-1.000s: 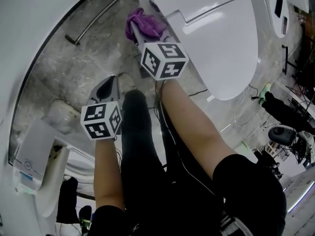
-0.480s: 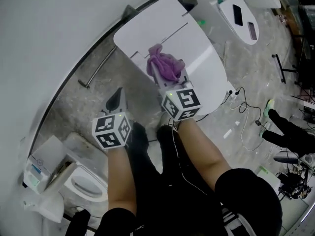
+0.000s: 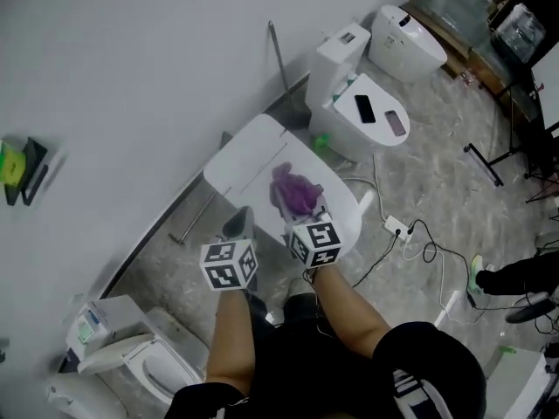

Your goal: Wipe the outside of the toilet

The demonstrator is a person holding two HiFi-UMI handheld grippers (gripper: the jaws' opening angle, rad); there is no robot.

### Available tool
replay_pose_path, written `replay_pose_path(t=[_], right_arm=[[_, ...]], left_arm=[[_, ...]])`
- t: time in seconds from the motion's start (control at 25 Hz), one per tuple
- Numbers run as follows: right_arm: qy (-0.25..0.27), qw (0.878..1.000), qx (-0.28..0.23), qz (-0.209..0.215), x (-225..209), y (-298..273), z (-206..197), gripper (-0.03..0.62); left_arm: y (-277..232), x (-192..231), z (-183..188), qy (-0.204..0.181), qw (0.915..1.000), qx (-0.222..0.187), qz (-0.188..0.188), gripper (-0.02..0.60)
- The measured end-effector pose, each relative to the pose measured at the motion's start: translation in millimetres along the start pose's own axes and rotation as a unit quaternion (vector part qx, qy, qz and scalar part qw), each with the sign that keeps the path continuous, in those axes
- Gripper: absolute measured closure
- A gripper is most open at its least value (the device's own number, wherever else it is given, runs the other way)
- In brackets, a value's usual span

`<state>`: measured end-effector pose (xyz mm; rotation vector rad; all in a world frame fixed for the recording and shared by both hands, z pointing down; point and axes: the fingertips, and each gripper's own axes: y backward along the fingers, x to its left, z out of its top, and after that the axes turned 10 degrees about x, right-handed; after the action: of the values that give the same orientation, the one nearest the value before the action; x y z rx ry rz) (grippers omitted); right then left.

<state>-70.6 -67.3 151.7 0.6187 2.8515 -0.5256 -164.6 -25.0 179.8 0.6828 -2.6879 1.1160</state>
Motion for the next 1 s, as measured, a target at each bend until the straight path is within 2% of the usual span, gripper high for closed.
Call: replay_pose_path(t=[0.2, 0.32, 0.48, 0.76, 1.0], right_arm=[[0.01, 0.999, -0.044, 0.018, 11, 56, 91, 0.468], [0.02, 0.997, -0.067, 0.04, 33, 67, 139, 0.468], [0.0, 0.992, -0.087, 0.094, 62, 70, 188, 0.468], [0.039, 0.986, -0.089, 0.132, 91, 51, 253, 0.468], [0.049, 0.984, -0.11, 0.129, 110, 53, 270, 0.468]], left_arm=[[66, -49, 53, -0.038, 0.9986, -0.03, 0.022, 0.572], [103, -53, 95, -0.053, 0.9958, -0.063, 0.04, 0.572], [135, -55, 144, -0.078, 0.9913, -0.091, 0.054, 0.572], [167, -44, 212, -0.095, 0.9865, -0.121, 0.056, 0.572], [183, -24, 223, -0.087, 0.9864, -0.127, 0.057, 0.572]])
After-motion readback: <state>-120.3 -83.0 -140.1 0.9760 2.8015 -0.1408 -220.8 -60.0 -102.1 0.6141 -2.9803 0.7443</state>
